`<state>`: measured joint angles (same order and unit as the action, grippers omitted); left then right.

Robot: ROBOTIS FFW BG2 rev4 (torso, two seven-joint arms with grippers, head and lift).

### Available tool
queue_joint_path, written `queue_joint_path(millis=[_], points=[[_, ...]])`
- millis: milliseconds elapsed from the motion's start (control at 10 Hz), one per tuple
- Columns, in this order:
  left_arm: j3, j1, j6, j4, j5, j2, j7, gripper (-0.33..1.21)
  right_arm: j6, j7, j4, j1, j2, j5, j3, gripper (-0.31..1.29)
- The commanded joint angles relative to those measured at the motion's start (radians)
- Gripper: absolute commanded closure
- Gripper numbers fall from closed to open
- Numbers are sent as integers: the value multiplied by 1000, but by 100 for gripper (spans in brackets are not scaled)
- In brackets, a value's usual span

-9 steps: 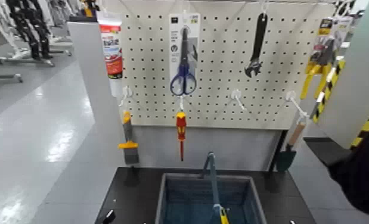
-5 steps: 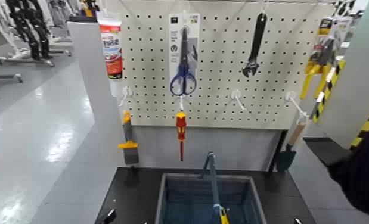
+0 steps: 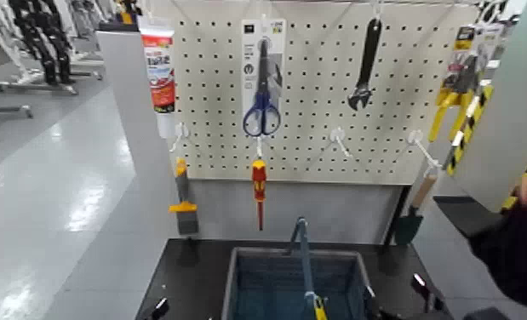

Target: Put the black wrench into the crate.

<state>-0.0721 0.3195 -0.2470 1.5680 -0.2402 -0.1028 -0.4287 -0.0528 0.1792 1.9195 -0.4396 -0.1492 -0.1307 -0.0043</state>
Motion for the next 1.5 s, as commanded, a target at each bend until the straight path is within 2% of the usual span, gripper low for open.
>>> queue_joint_path(millis=[100, 300, 400, 600, 900, 1300, 1500], points=[[-3, -7, 3, -3, -1, -2, -2, 10, 99, 78, 44, 94, 10, -1, -54, 17], [-8, -11, 6, -6, -2, -2, -4, 10, 139, 101, 55, 171, 7, -1, -65, 14], [-9, -17, 6, -13, -4, -3, -8, 10, 180, 131, 62, 216, 7, -1, -80, 14], [-12, -23, 6, -17, -5, -3, -10, 10, 245, 174, 73, 305, -23, -15, -92, 14], [-25, -36, 6, -25, -13, -11, -12, 10, 330, 233, 61, 443, -67, -47, -74, 14], [-35, -46, 6, -31, -19, -17, -15, 10, 367, 286, 23, 614, -118, -92, -39, 14], [-45, -53, 5, -34, -27, -26, -15, 10, 383, 318, -8, 691, -144, -133, -22, 14]])
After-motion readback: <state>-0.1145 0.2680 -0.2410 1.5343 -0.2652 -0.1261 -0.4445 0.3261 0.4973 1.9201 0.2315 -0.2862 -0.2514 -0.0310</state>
